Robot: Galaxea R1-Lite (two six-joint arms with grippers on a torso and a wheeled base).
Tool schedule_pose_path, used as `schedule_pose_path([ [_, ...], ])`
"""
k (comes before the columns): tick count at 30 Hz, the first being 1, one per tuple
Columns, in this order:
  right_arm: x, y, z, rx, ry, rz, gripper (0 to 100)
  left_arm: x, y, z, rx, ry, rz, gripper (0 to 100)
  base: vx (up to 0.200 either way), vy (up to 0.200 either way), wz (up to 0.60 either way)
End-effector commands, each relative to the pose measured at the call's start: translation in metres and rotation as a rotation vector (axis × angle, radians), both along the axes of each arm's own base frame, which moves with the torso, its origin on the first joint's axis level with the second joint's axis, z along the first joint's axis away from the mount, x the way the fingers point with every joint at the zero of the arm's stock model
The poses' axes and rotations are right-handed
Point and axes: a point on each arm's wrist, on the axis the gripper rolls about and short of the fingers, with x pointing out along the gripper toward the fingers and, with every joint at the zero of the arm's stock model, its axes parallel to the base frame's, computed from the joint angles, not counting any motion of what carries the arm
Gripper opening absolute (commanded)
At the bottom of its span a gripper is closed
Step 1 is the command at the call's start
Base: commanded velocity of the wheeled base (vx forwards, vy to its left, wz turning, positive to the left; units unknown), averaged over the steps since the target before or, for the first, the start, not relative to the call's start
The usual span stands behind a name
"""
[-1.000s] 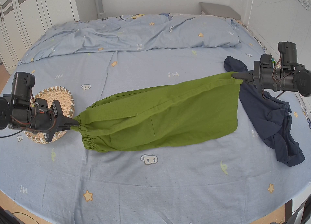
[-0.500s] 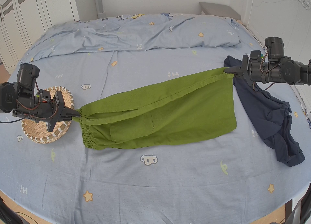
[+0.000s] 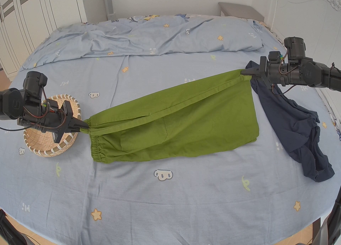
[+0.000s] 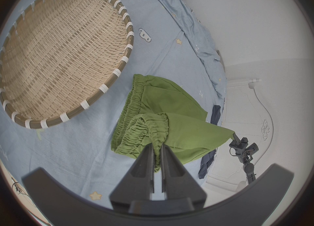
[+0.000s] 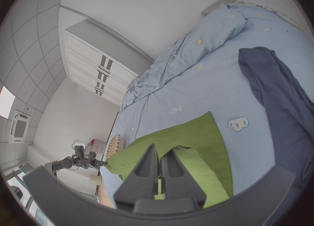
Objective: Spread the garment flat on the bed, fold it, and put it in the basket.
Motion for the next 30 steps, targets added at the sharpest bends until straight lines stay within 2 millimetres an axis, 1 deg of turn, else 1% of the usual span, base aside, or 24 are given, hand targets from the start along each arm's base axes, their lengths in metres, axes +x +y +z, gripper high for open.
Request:
schedule_pose_path([
  [1, 0.014, 0.001, -0.008, -0.001, 0.011, -0.001, 0, 0.009, 0.003, -0.009, 0.001, 0.018, 0.003, 0, 0.000, 0.000, 0.00],
  [3, 0.014, 0.001, -0.008, -0.001, 0.011, -0.001, 0, 0.010, 0.002, -0.009, 0.001, 0.018, 0.001, 0, 0.000, 0.000, 0.00],
  [5, 0.019, 0.002, -0.010, -0.002, 0.018, 0.001, 0, 0.013, 0.000, -0.013, 0.001, 0.027, -0.006, 0, 0.000, 0.000, 0.00],
  [7, 0.024, 0.002, -0.015, -0.001, 0.020, 0.002, 0, 0.018, -0.001, -0.019, 0.004, 0.038, -0.014, 0, 0.000, 0.000, 0.00],
  [10, 0.028, 0.004, -0.020, -0.001, 0.028, 0.007, 0, 0.022, -0.001, -0.021, 0.017, 0.010, -0.029, 0, 0.000, 0.000, 0.00],
  [19, 0.031, 0.004, -0.024, -0.001, 0.031, 0.005, 0, 0.029, 0.003, -0.023, 0.023, -0.021, -0.024, 0, 0.000, 0.000, 0.00],
  [20, 0.034, 0.005, -0.029, -0.002, 0.041, 0.007, 0, 0.032, 0.003, -0.026, 0.024, -0.016, -0.023, 0, 0.000, 0.000, 0.00],
  [23, 0.034, 0.005, -0.031, -0.002, 0.041, 0.008, 0, 0.033, 0.002, -0.028, 0.022, -0.013, -0.026, 0, 0.000, 0.000, 0.00],
  [25, 0.036, 0.006, -0.035, -0.003, 0.051, 0.010, 0, 0.035, 0.001, -0.030, 0.023, -0.009, -0.030, 0, 0.000, 0.000, 0.00],
  [29, 0.037, 0.007, -0.035, -0.004, 0.046, 0.012, 0, 0.036, 0.000, -0.028, 0.024, -0.019, -0.035, 0, 0.000, 0.000, 0.00],
  [30, 0.037, 0.006, -0.034, -0.004, 0.046, 0.010, 100, 0.036, 0.000, -0.028, 0.024, -0.019, -0.035, 100, 0.000, 0.000, 0.00],
])
